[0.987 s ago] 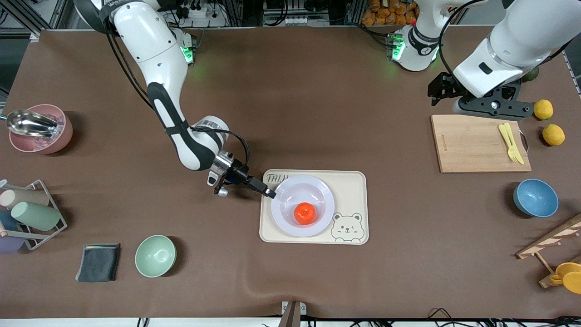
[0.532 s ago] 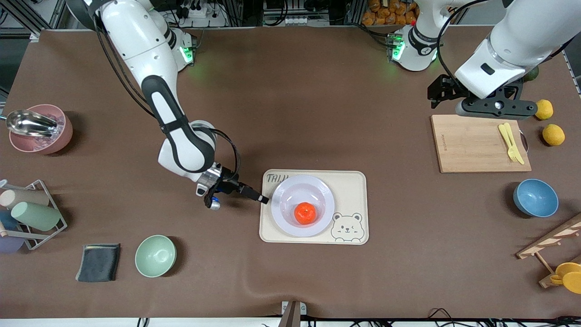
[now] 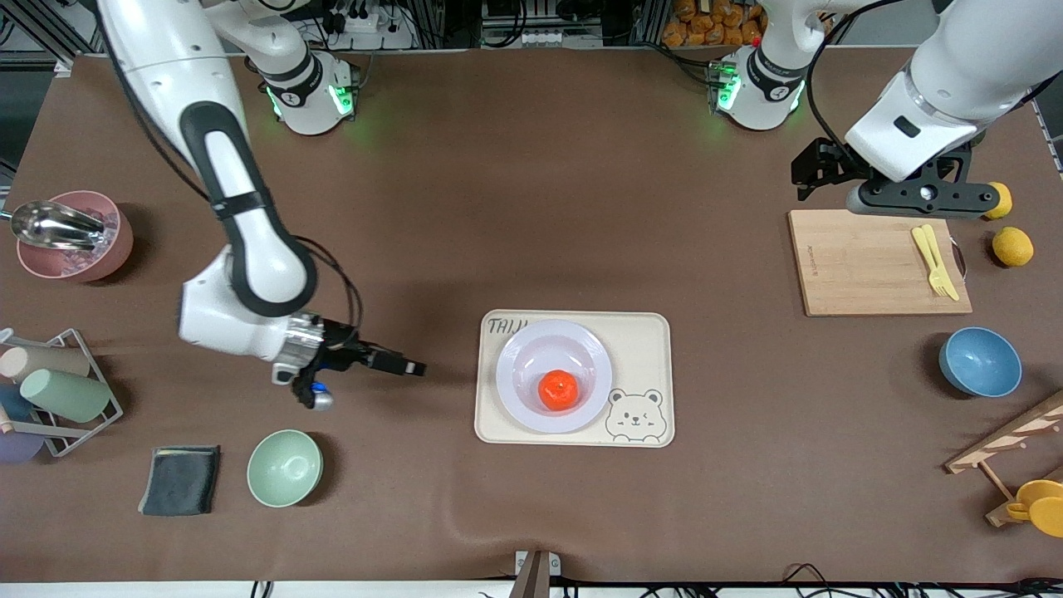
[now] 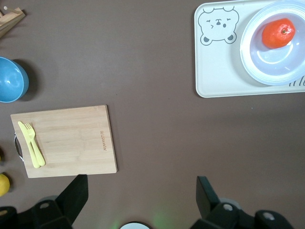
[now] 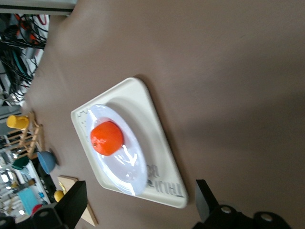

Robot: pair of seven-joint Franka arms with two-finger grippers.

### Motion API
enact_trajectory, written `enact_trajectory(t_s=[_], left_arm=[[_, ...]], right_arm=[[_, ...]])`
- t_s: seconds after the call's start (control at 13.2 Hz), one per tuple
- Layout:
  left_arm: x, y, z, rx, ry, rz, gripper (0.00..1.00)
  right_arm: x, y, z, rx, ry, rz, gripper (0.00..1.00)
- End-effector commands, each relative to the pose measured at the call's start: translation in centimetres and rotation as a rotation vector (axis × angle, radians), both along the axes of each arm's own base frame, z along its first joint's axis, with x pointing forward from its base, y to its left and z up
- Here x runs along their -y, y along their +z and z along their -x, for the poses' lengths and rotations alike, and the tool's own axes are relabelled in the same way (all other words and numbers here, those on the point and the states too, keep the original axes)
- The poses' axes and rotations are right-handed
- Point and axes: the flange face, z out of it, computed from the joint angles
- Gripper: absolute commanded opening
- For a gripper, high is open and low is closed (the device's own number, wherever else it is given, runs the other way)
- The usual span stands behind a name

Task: Place orange and plate with both arms

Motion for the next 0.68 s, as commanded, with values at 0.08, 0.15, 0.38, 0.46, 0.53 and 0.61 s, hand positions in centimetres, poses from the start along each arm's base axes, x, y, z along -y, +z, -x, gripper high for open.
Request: enact_trajectory(t_s=[0.08,0.15,0.38,0.46,0.53,0.61], left_arm=[[-5.2,1.3,-0.1,-0.013,-0.033,-0.014,1.0],[-6.2,1.3,-0.1,-0.021,-0.032,-0.014,1.0],[-6.6,1.6,0.2,-0.028,-0.013,-0.014,1.0],[-6.9,1.5,0.1,-0.031,-0.005,-0.015,1.0],[-7.1,1.4,0.1,-0.035,-0.008,-0.017,1.0],[-7.2,1.3,0.1,-0.037,-0.015,-0.018,1.0]], right_arm=[[8.0,6.0,-1.6,0.004,0.156,0.155,1.0],[9.9,8.4,-2.2,0.022,0.209,0.247,1.0],[16.7,14.3,-2.0,0.012,0.317,0.43,1.0],[18.4,16.6,-1.3,0.031,0.398,0.542,1.0],[19.3,18.4,-0.5,0.024,0.428,0.589,1.0],[21.5,20.6,0.6,0.015,0.403,0.59,1.0]])
